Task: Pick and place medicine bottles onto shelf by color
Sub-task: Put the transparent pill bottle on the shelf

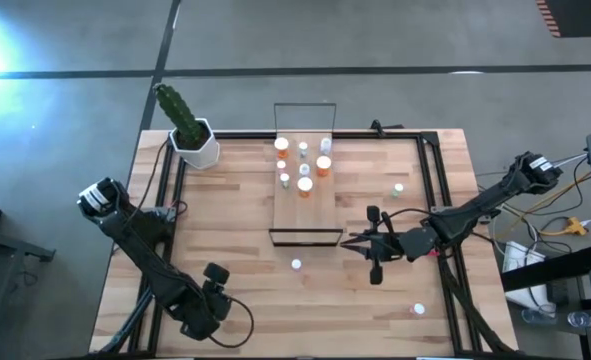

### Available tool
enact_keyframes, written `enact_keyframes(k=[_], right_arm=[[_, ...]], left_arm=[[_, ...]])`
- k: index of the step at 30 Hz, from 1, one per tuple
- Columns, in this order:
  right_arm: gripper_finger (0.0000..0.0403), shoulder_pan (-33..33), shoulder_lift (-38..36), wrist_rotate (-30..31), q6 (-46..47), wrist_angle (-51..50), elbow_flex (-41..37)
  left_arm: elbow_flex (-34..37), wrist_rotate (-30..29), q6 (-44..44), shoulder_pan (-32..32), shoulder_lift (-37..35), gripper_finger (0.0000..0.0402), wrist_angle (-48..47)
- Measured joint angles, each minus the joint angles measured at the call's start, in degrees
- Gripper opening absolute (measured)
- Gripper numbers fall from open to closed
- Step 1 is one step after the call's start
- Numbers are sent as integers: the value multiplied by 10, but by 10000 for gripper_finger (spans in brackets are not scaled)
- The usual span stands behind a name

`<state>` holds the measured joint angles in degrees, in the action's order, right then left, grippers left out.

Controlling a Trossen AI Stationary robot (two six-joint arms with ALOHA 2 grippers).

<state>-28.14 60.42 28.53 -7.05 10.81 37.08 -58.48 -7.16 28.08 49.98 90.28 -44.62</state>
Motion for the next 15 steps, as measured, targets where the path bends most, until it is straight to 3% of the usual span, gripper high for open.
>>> enact_keyframes(k=[2, 7, 15], right_arm=[[9, 0, 0, 0, 1, 0, 0], [9, 0, 0, 0, 4, -2, 0], [9, 0, 0, 0, 6, -2, 0]], left_arm=[[0, -4, 1, 0, -1, 115, -7], [-11, -12, 0, 0, -17, 112, -86], [-42, -130, -77, -53, -146, 112, -175]])
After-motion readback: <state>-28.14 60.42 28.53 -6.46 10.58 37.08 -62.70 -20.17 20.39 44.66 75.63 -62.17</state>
